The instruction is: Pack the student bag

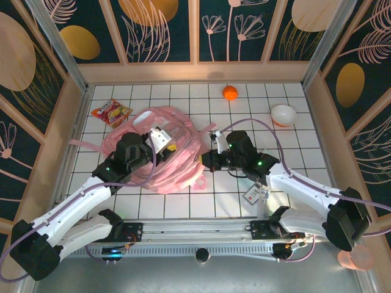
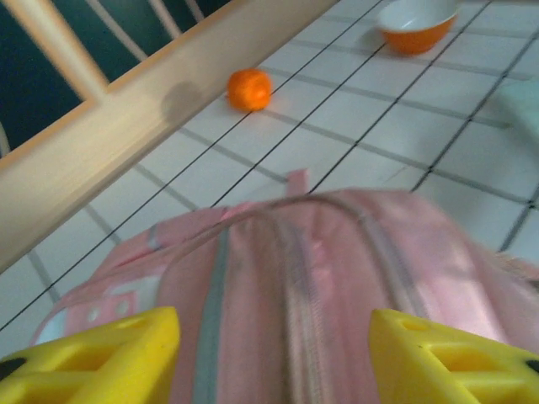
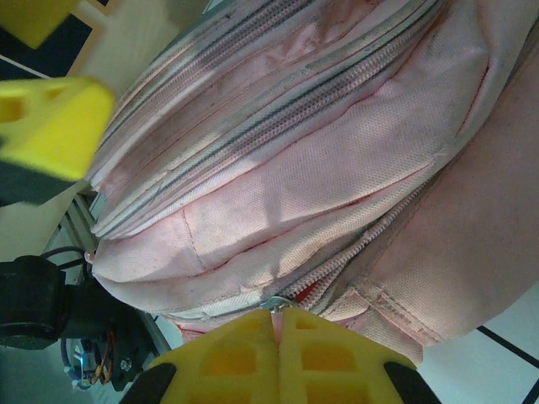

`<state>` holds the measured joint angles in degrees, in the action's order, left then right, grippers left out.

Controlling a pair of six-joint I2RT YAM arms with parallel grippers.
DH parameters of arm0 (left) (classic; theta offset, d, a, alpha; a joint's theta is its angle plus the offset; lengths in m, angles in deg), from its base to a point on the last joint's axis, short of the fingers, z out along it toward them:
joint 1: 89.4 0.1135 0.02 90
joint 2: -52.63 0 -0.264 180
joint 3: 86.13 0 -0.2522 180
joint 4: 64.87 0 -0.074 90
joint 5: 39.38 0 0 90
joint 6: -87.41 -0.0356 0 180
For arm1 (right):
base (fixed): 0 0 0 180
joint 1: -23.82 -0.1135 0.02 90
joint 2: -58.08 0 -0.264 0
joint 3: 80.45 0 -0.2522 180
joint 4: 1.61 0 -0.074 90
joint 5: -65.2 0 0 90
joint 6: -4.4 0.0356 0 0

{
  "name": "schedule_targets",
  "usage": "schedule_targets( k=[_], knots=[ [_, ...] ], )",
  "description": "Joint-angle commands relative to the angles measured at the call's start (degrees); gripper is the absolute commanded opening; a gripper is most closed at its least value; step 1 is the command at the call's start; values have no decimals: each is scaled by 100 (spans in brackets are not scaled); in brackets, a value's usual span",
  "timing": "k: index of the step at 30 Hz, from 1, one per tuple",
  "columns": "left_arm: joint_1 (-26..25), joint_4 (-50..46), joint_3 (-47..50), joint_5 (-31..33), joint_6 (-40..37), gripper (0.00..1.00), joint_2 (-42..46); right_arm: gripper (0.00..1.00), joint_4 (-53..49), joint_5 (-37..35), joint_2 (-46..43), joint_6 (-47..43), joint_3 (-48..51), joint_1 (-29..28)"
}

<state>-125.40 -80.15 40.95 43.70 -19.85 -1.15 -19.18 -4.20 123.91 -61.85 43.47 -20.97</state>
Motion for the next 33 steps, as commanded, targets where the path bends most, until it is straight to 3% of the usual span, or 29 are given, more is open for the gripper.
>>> schedule_targets(
  k=[1, 8, 14, 17, 20, 21, 33],
  knots=[
    [-320, -78, -136, -1094, -70, 62, 141, 0, 150, -21, 9, 70, -248, -49],
    [-1186, -312, 97, -963, -36, 58, -273, 0, 133, -3, 32, 72, -380, -41],
    [-1321, -155, 356, -191, 202, 48, -806, 0, 126, 19, -32, 77, -434, -33],
    [-1325, -246, 358, -60, 192, 33, -872, 0, 102, -21, -123, 99, -394, 46],
    [-1328, -354, 383, -38, 60, 4, -699, 0, 170, -21, -225, 148, -260, 235],
    [-1330, -384, 385, -45, 15, 0, -604, 0, 175, -42, -244, 148, -224, 296],
    [-1329, -179, 394, -995, -223, 0, 642, 0, 813, -96, 140, 200, 244, 1176]
  ],
)
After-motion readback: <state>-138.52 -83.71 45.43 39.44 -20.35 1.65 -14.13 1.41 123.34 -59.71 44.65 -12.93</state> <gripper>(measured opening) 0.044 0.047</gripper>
